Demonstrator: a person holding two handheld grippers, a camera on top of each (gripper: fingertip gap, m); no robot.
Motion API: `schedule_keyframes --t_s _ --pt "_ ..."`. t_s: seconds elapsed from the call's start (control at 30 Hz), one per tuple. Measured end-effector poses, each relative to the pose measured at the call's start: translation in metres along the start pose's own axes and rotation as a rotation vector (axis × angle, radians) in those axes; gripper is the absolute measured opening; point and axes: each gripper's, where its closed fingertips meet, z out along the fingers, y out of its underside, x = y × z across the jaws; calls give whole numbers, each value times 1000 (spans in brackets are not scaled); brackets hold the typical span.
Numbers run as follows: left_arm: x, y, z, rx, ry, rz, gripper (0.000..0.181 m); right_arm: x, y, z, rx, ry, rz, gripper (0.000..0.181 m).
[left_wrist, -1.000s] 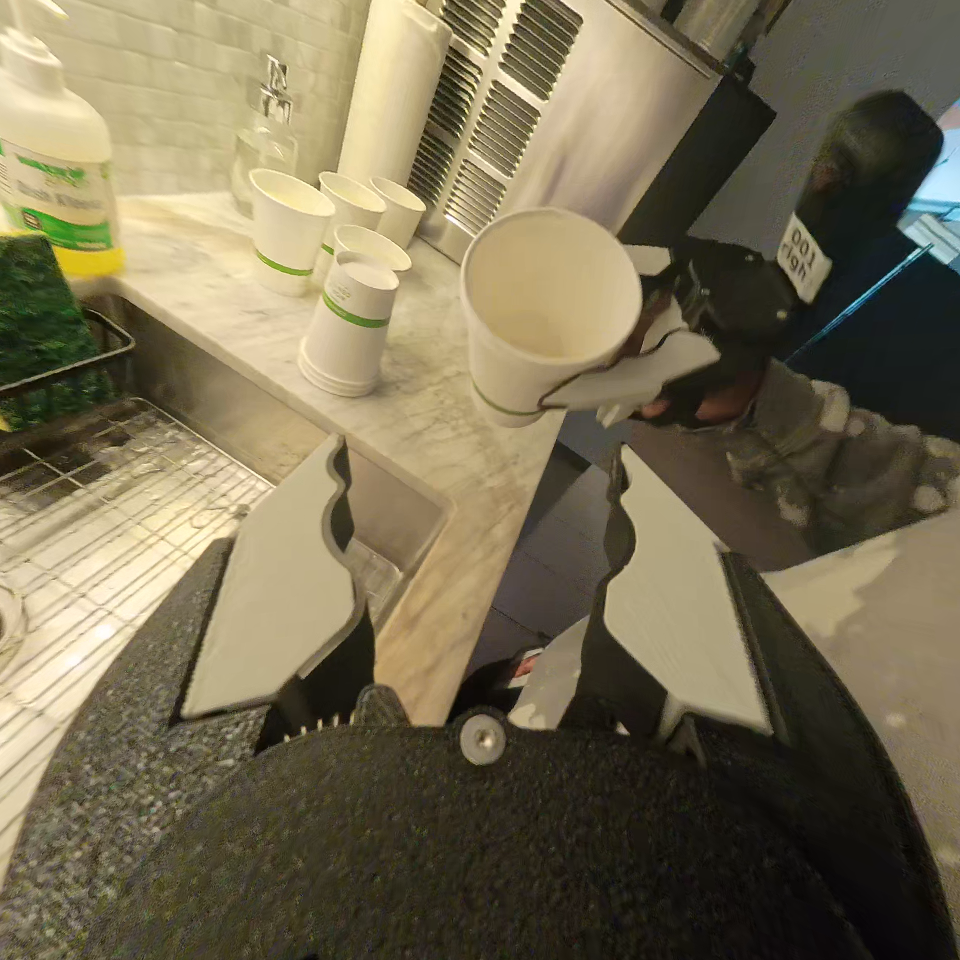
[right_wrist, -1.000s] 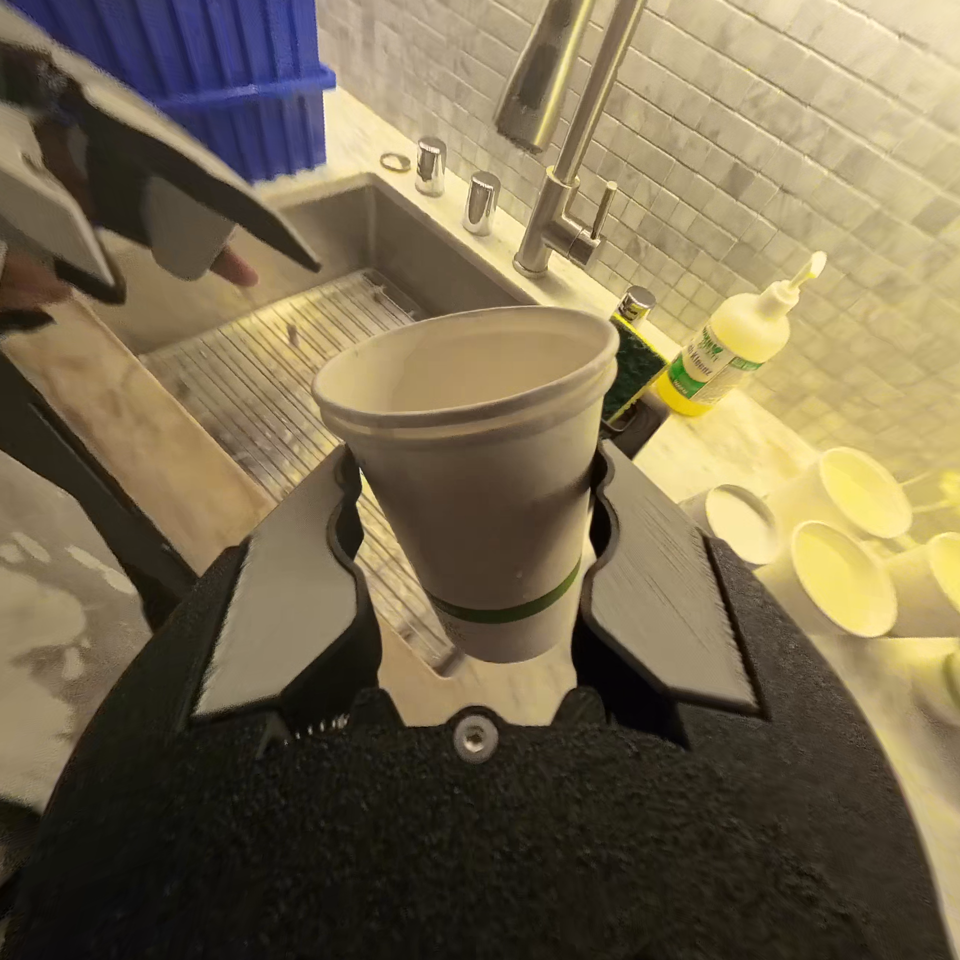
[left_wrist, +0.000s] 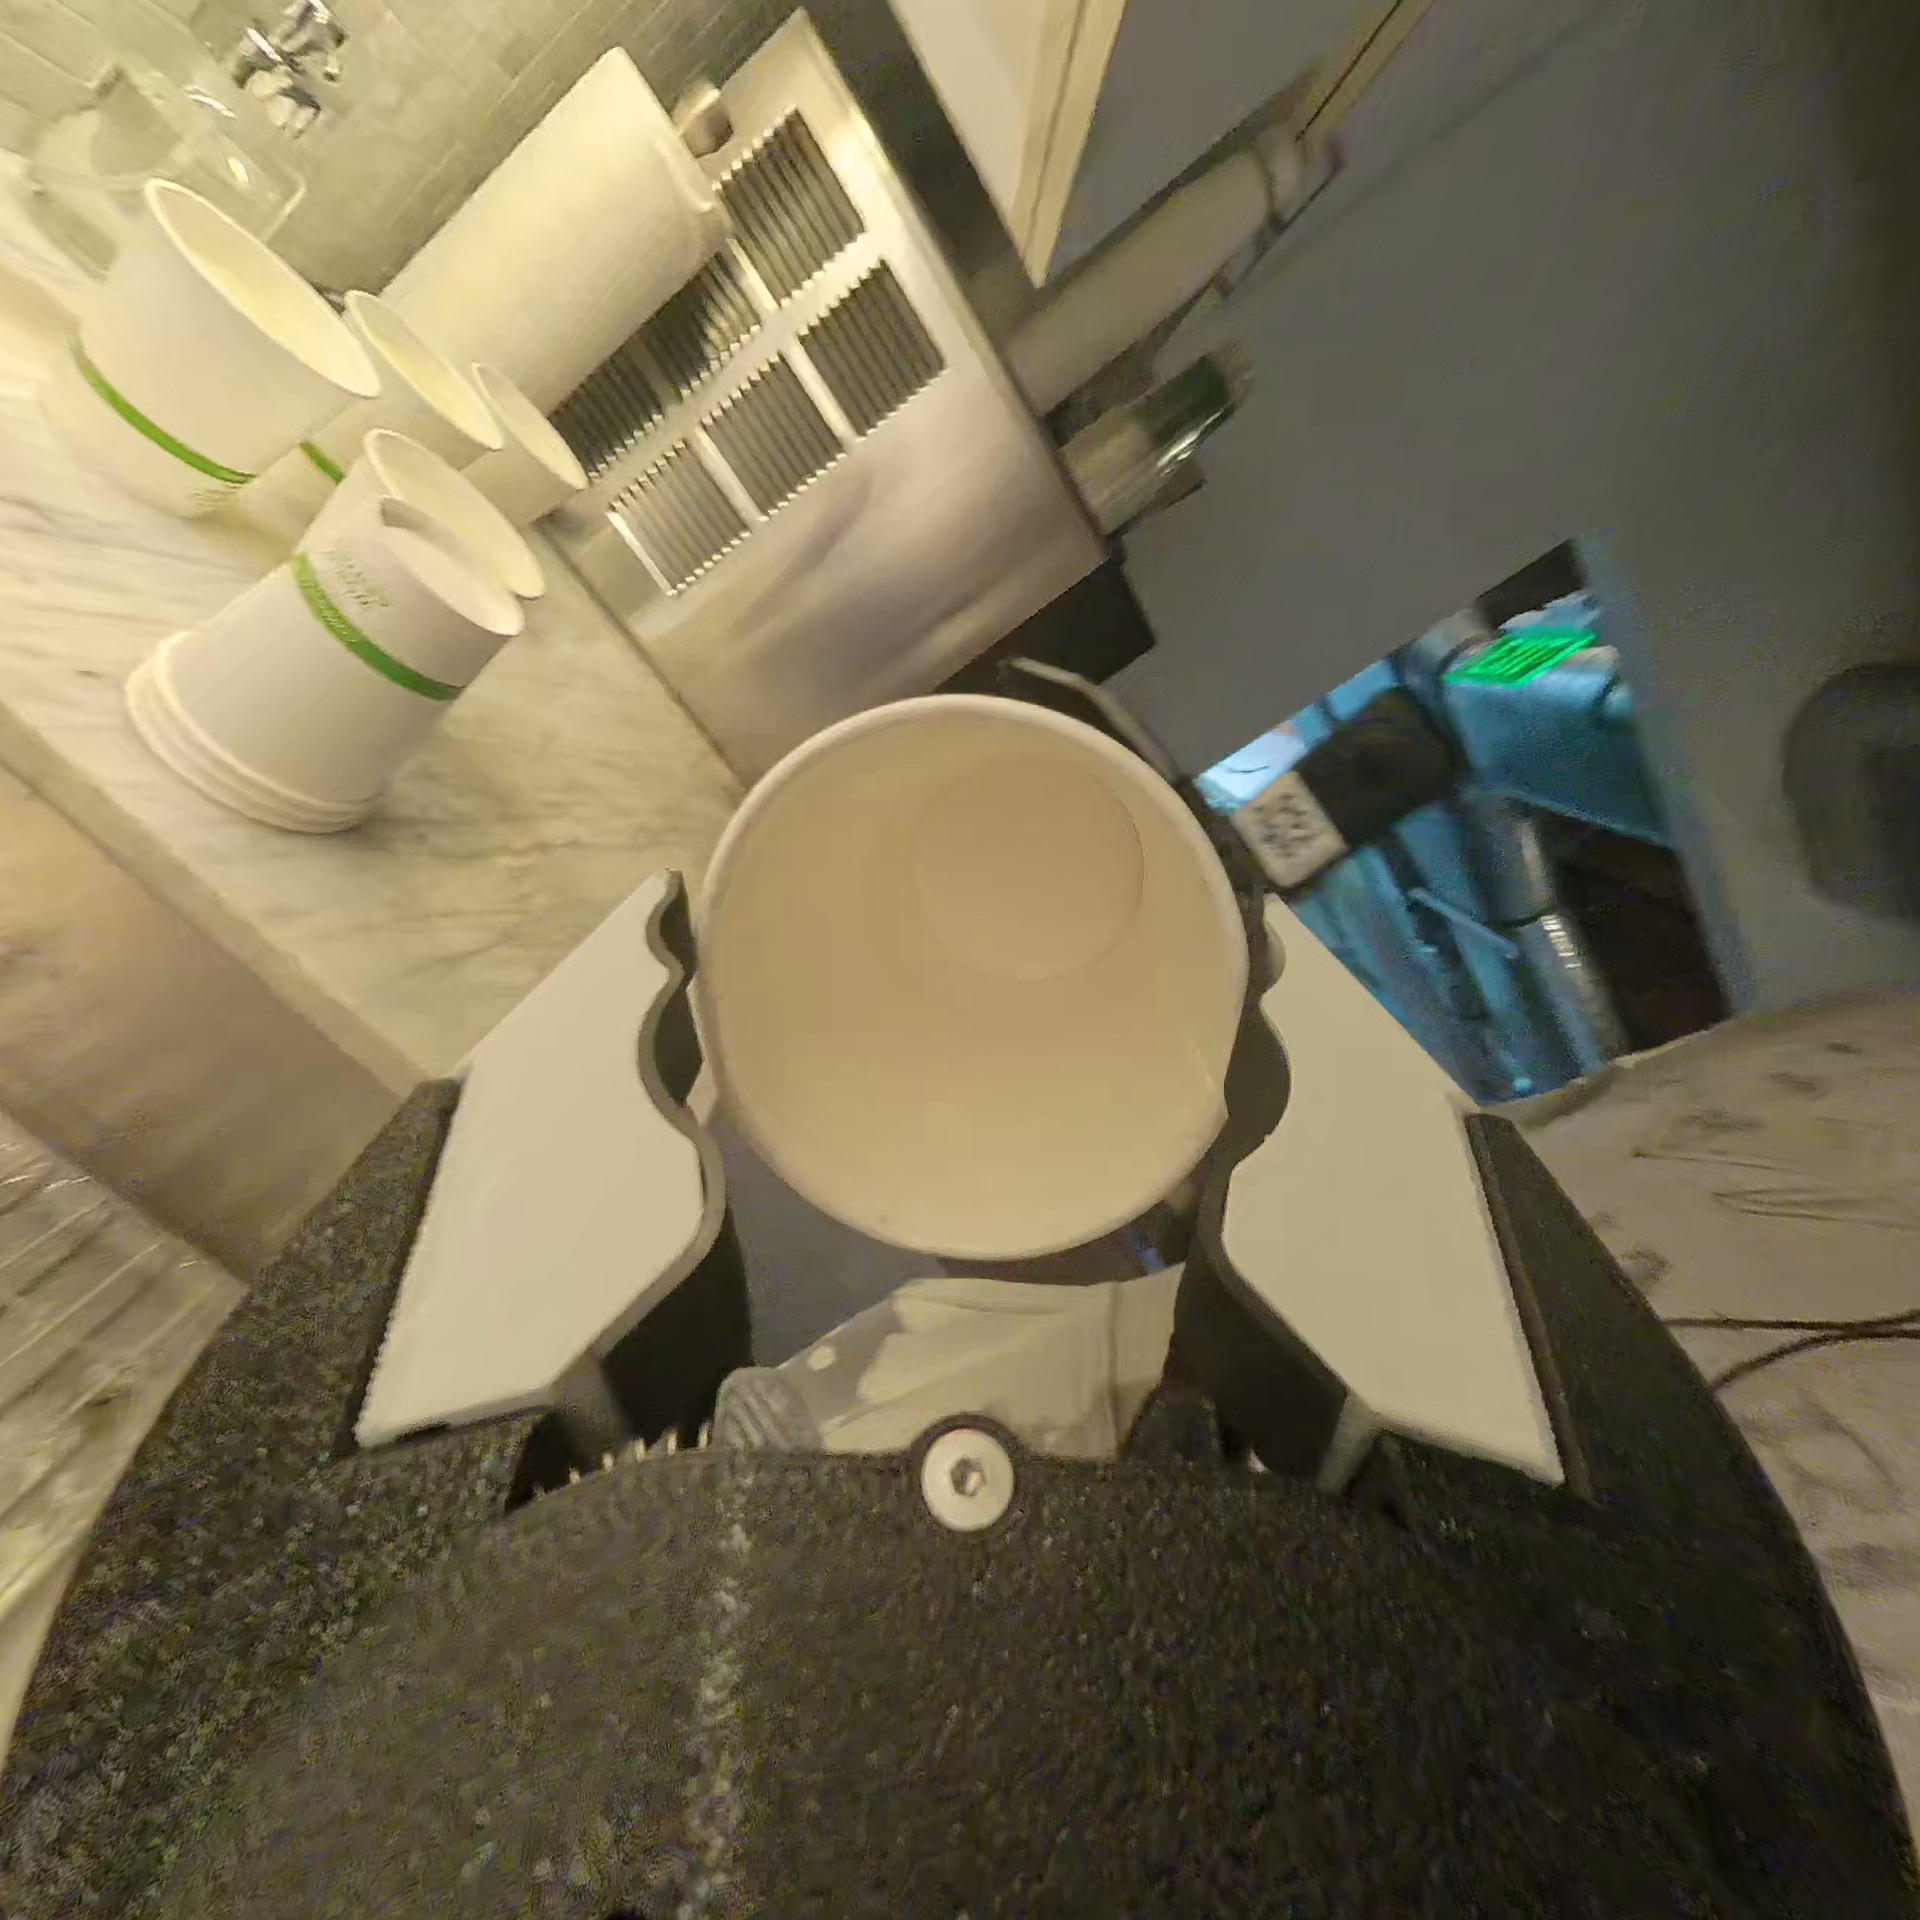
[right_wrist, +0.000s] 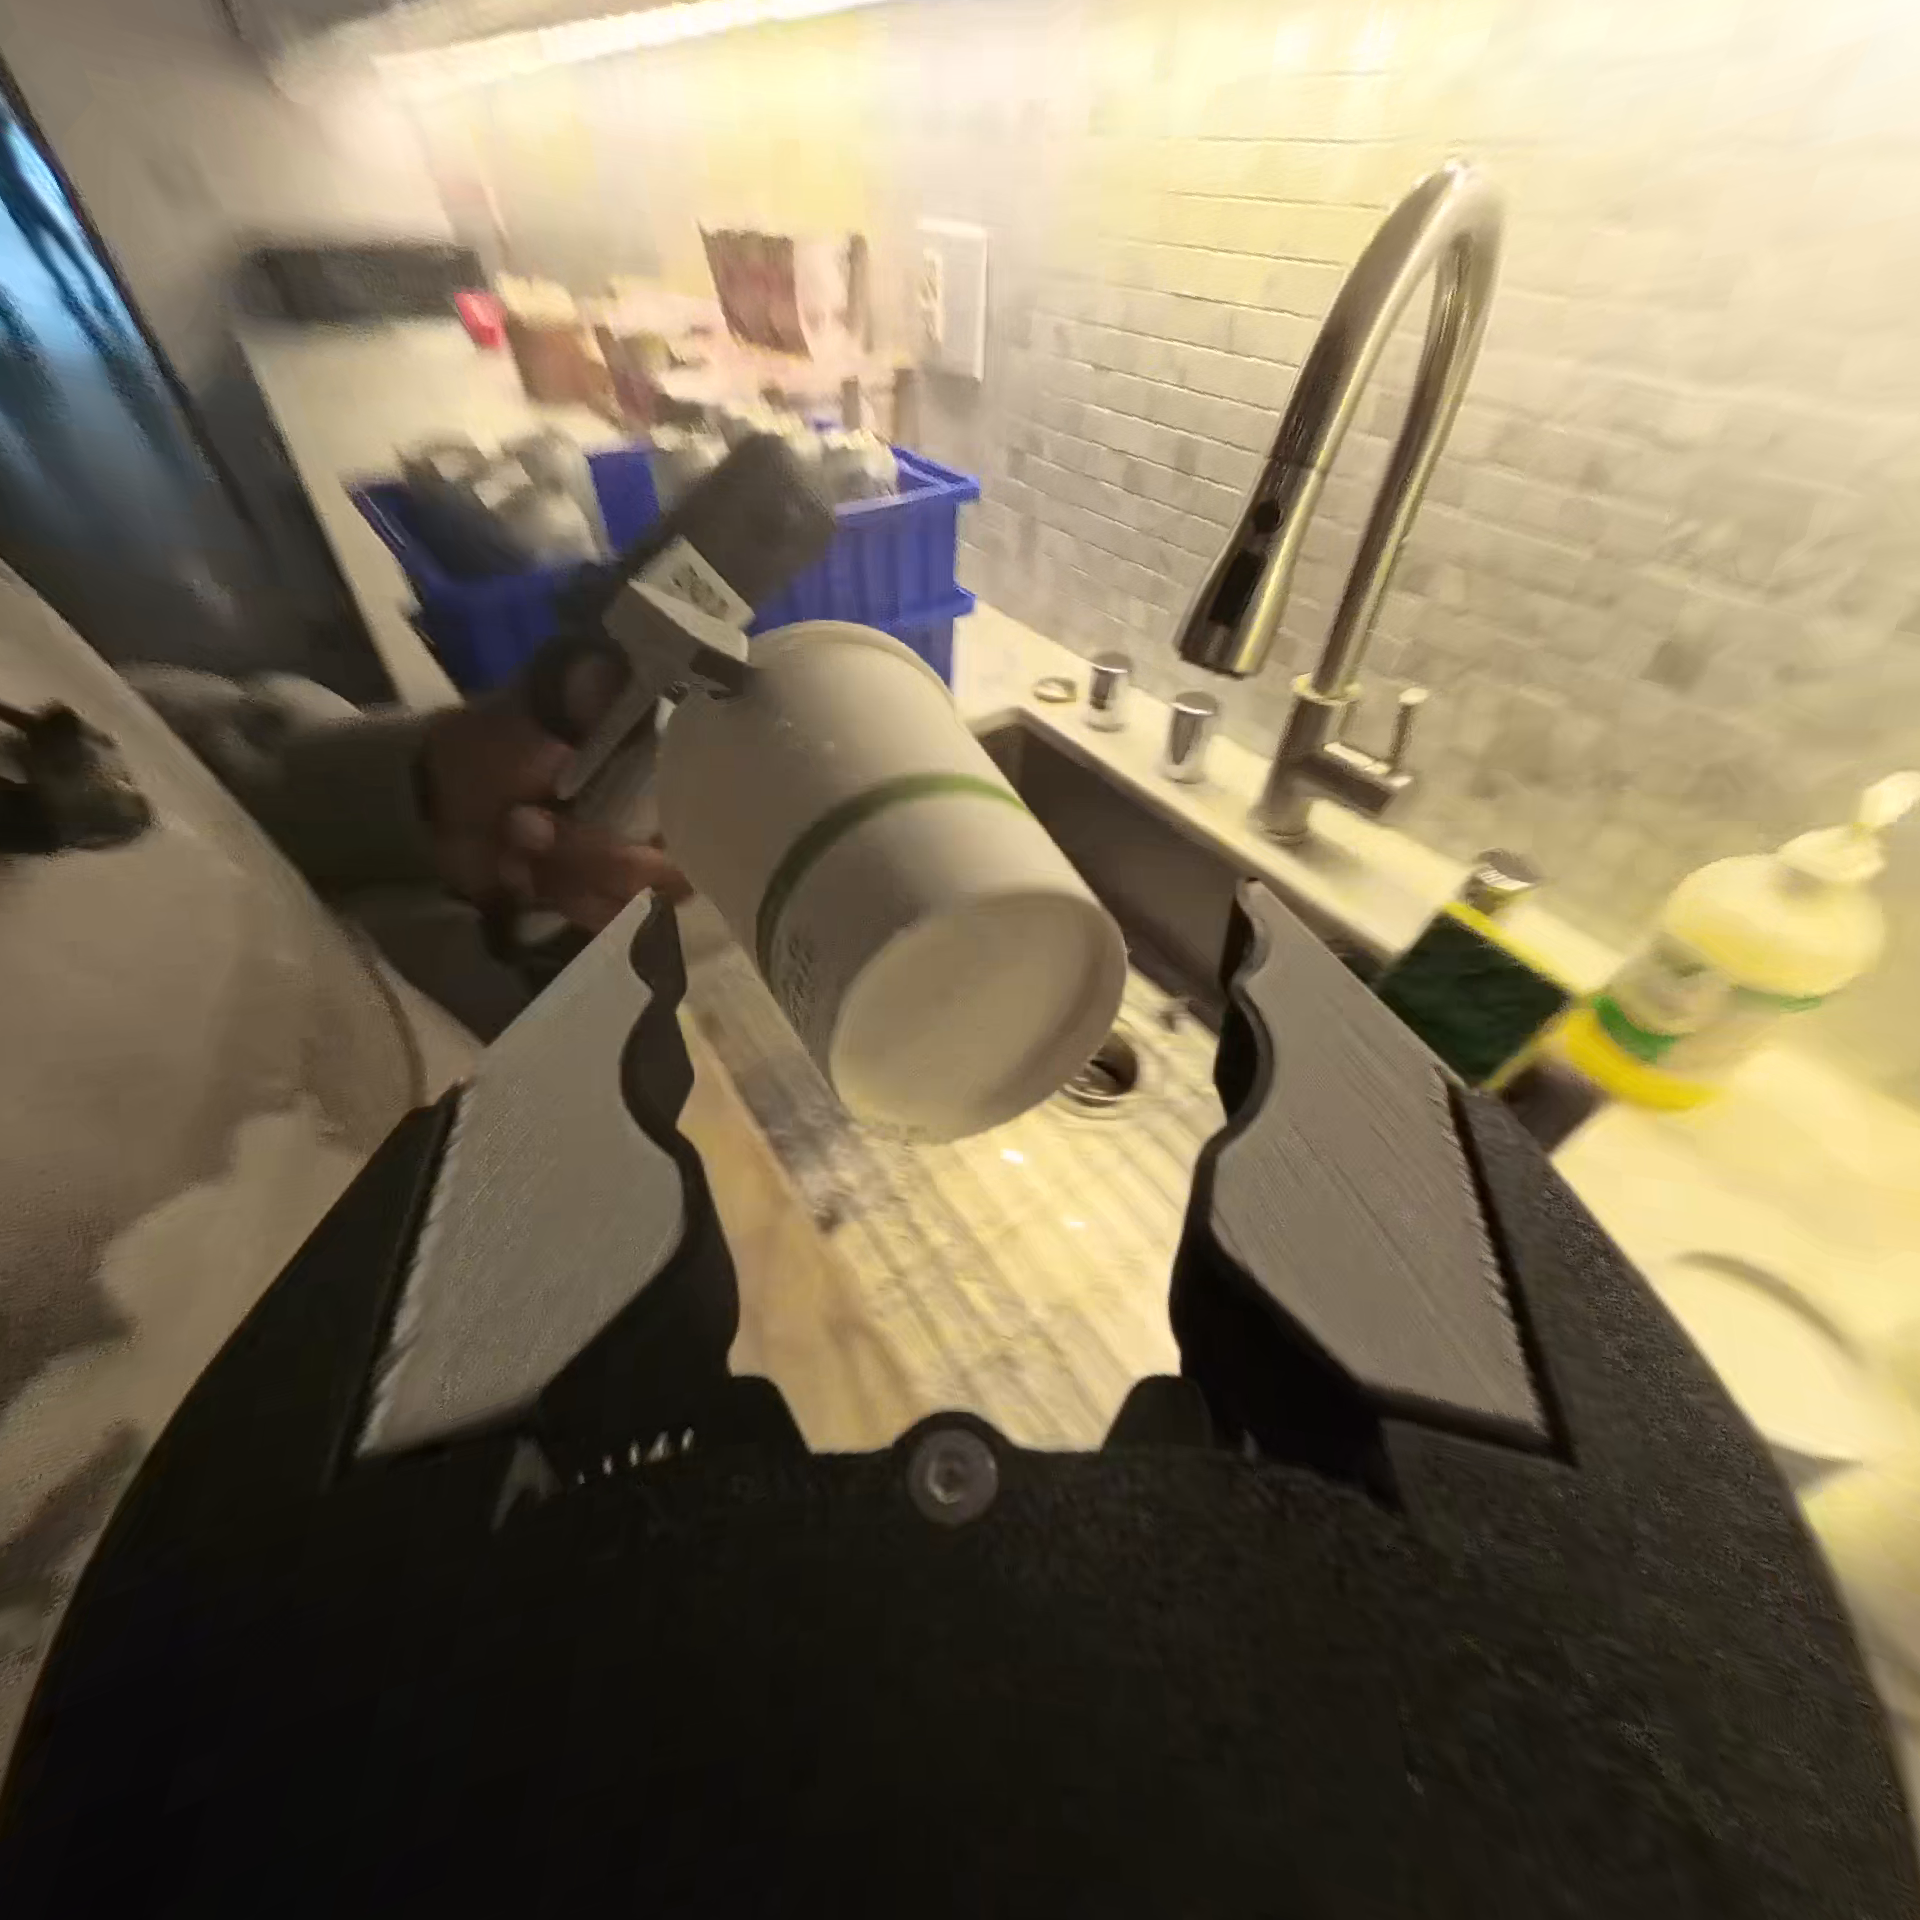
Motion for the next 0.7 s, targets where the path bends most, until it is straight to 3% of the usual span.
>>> schedule_keyframes --t_s 0.13,0.2,0.23,0.53,0.57,0.6,0.63,0.7 --pt "13 1 4 -6 93 -43 103 -12 4 1 56 -136 171 99" --pt "18 4 9 -24 119 -36 104 -19 -9 2 104 -192 200 70" --pt "21 3 11 -21 138 -40 104 -23 -10 1 91 -227 186 65" --pt "22 -11 23 -22 120 57 98 0 -27 -13 -57 -256 76 55" --pt "22 -16 22 -11 119 57 94 7 -27 -16 -88 -251 51 41" --pt "18 -19 22 -7 99 64 91 17 -29 -18 -96 -229 12 11" --pt "13 -20 24 -13 70 85 90 32 -32 -20 -94 -185 -3 0" --pt "-6 -14 31 -36 15 126 81 52 -17 -20 -176 -177 11 0"
